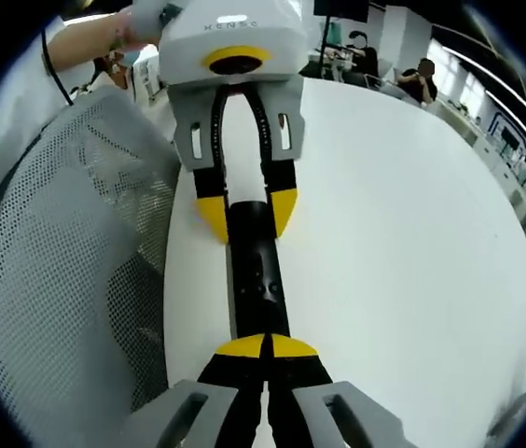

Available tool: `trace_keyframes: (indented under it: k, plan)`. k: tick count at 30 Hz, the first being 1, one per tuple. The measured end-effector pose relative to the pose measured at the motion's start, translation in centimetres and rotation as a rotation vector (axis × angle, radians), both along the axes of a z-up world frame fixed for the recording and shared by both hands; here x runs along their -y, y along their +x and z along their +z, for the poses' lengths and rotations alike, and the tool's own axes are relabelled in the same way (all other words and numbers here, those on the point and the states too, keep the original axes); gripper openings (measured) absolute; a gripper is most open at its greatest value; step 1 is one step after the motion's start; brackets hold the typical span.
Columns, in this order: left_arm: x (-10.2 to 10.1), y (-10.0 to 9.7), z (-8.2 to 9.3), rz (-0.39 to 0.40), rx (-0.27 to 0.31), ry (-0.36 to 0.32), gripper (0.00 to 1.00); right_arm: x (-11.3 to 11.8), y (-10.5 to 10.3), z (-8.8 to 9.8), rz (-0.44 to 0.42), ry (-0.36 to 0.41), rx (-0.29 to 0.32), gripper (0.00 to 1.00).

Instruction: Press the specified remote control buttons in sequence, fully releasing each button before pressing the next.

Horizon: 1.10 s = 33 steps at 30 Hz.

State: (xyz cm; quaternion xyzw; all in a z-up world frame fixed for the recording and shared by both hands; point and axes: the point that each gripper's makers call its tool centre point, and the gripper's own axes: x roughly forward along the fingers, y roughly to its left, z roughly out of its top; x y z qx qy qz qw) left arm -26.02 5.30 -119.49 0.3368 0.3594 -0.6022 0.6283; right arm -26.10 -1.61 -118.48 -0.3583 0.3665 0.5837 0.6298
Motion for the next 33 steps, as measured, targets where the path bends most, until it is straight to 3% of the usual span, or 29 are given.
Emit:
trace_keyframes:
  k: [4,6,13,16,24,26,28,33]
  plan:
    - [0.0,0.0,0.0,-0.004,-0.003,-0.021,0.22,-0.2,0.1,0.0,0.073,-0.05,0.11,0.0]
    - [0.0,0.0,0.0,-0.001,-0.003,-0.034,0.22,-0.3,0.0,-0.2,0.104,-0.078,0.136,0.0]
    - [0.1,0.0,0.0,0.001,-0.002,-0.048,0.22,-0.3,0.2,0.0,-0.052,0.04,0.043,0.0]
    - [0.1,0.0,0.1,0.009,-0.004,-0.058,0.22,-0.1,0.3,0.3,-0.146,0.112,-0.043,0.0]
    - [0.1,0.0,0.1,0.012,-0.006,-0.063,0.22,-1.3,-0.2,0.5,-0.079,0.121,-0.013,0.0]
    - [0.1,0.0,0.1,0.014,-0.009,-0.068,0.22,-0.9,-0.1,-0.3,-0.034,0.053,0.012,0.0]
    - [0.1,0.0,0.1,0.014,-0.01,-0.07,0.22,-1.3,-0.1,0.1,-0.013,0.059,0.017,0.0]
    - [0.1,0.0,0.1,-0.002,-0.005,-0.062,0.22,-1.4,0.1,-0.1,-0.03,0.038,0.001,0.0]
